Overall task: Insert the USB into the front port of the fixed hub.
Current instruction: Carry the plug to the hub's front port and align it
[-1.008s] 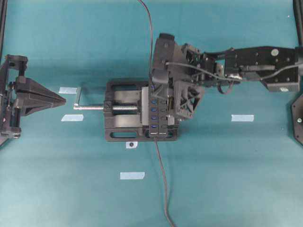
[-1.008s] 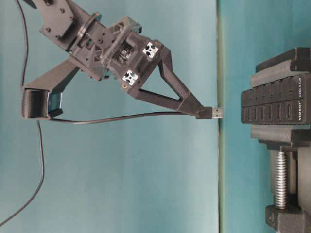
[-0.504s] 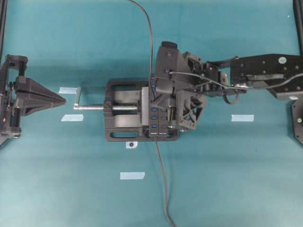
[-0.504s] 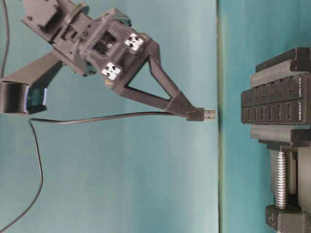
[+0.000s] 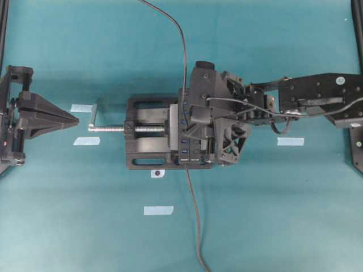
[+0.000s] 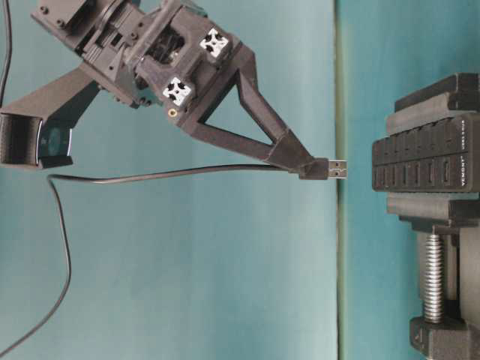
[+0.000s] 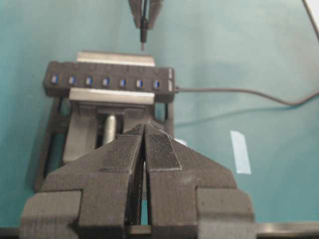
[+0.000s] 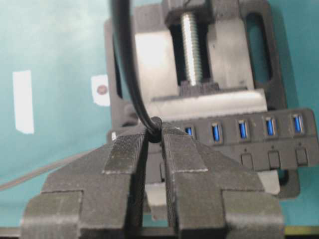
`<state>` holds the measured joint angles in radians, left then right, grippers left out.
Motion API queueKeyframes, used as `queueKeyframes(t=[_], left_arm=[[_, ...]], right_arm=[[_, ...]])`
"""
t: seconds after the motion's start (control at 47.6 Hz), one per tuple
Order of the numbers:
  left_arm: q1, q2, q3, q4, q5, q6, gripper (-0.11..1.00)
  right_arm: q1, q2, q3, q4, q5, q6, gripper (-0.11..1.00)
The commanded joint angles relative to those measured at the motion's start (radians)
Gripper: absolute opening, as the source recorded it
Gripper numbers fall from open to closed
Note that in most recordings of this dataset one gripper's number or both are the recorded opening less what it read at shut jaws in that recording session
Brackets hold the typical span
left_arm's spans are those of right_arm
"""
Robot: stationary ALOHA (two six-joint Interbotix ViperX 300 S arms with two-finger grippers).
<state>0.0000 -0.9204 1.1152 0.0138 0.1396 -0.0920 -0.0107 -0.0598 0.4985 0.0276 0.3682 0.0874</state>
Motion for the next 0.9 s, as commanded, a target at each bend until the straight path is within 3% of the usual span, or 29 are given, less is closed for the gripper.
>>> queueKeyframes(t=[0.0,0.168,0.882], left_arm=[[-0.002,0.003,-0.015,0.0,-0.011,-0.002,0.0],[-0.002,-0.005,-0.014,0.0,-0.011,-0.002,0.0],[-0.002,-0.017,-0.009,0.002,-0.011,-0.002,0.0]], right_arm=[[0.006,-0.031,0.005,-0.003,-0.044,0.005,0.06],[0.014,-0.028,0.026,-0.003,-0.086,0.006,0.06],[0.041,0.041,0.006,-0.002,-0.06,0.005,0.06]])
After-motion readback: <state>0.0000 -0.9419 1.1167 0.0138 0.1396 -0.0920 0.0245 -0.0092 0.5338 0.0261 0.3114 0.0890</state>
